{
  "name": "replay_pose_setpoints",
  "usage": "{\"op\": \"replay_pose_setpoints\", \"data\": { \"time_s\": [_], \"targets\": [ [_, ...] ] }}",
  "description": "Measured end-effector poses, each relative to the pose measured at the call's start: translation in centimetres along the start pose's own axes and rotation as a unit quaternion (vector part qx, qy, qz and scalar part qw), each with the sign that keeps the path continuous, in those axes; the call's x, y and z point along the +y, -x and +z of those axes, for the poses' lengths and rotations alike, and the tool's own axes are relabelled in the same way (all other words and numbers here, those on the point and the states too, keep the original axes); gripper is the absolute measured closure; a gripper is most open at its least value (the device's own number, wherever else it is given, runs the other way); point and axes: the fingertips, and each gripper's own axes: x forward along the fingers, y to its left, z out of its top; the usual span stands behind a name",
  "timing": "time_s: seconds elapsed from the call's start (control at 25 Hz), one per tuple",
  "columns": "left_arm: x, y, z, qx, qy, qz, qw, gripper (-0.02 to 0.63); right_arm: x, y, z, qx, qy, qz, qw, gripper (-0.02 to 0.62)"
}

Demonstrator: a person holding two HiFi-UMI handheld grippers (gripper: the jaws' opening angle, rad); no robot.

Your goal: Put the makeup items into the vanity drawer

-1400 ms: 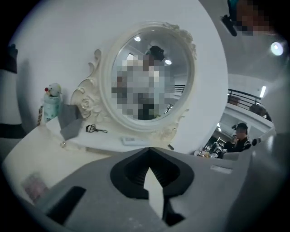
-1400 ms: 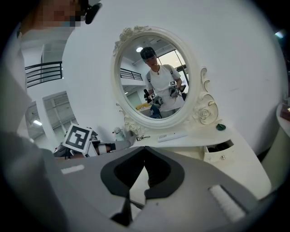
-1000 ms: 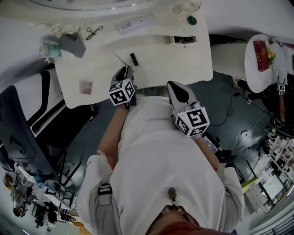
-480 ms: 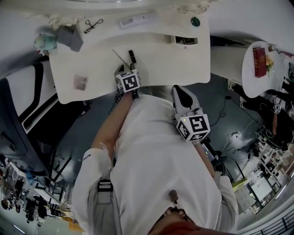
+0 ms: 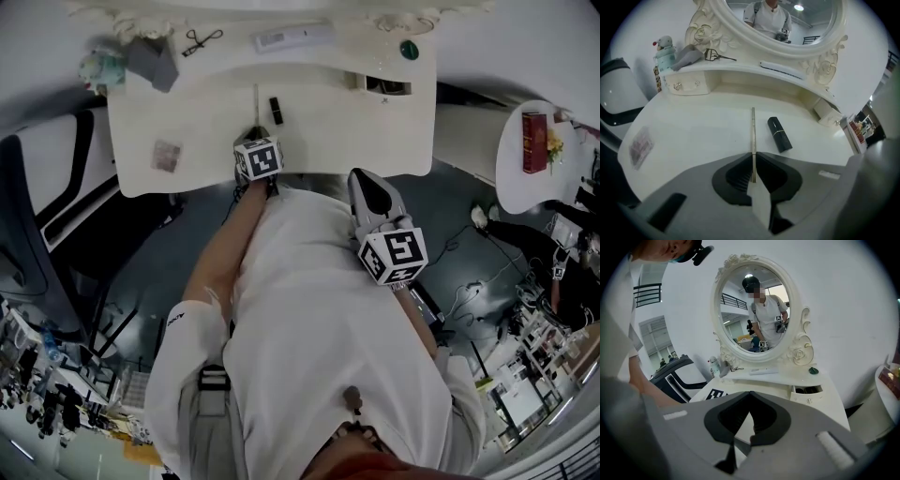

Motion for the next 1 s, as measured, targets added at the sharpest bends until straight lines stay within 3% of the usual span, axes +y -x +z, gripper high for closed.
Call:
{"op": "replay_pose_setpoints", "data": {
  "time_s": [0.16, 0.24, 0.36, 0.44, 0.52, 0.8, 1.0],
  "targets": [
    [2.6, 2.0, 0.4, -0.022, 0.058, 0.011, 0.998, 0.572, 0.3, -0.3, 0.2, -0.002, 0.004, 0.018, 1.0, 0.595],
    [3.2, 3.2, 0.9, -0.04, 0.058, 0.0, 0.9975, 0.572, 0.2, -0.4, 0.5, -0.004, 0.004, 0.024, 1.0, 0.595],
    [2.2, 5.1, 1.8, -0.056, -0.013, -0.044, 0.9974, 0.572, 0.3, -0.6, 0.8, -0.007, 0.008, 0.032, 0.999, 0.595],
    [1.2, 6.5, 2.2, -0.058, -0.096, -0.058, 0.992, 0.572, 0.3, -0.7, 1.1, -0.011, 0.009, 0.036, 0.999, 0.595],
    [-0.3, 7.5, 2.1, -0.05, -0.151, -0.071, 0.9847, 0.572, 0.0, -0.5, 1.4, -0.016, 0.009, 0.037, 0.999, 0.595],
    [-9.9, 9.1, 2.9, -0.009, -0.25, -0.163, 0.9545, 0.572, -2.9, 1.2, 2.2, -0.035, 0.022, 0.016, 0.999, 0.595],
    [-15.7, 8.6, 3.4, 0.019, -0.326, -0.175, 0.929, 0.571, -6.3, 3.2, 1.8, -0.049, -0.008, -0.005, 0.999, 0.595]
  ]
}}
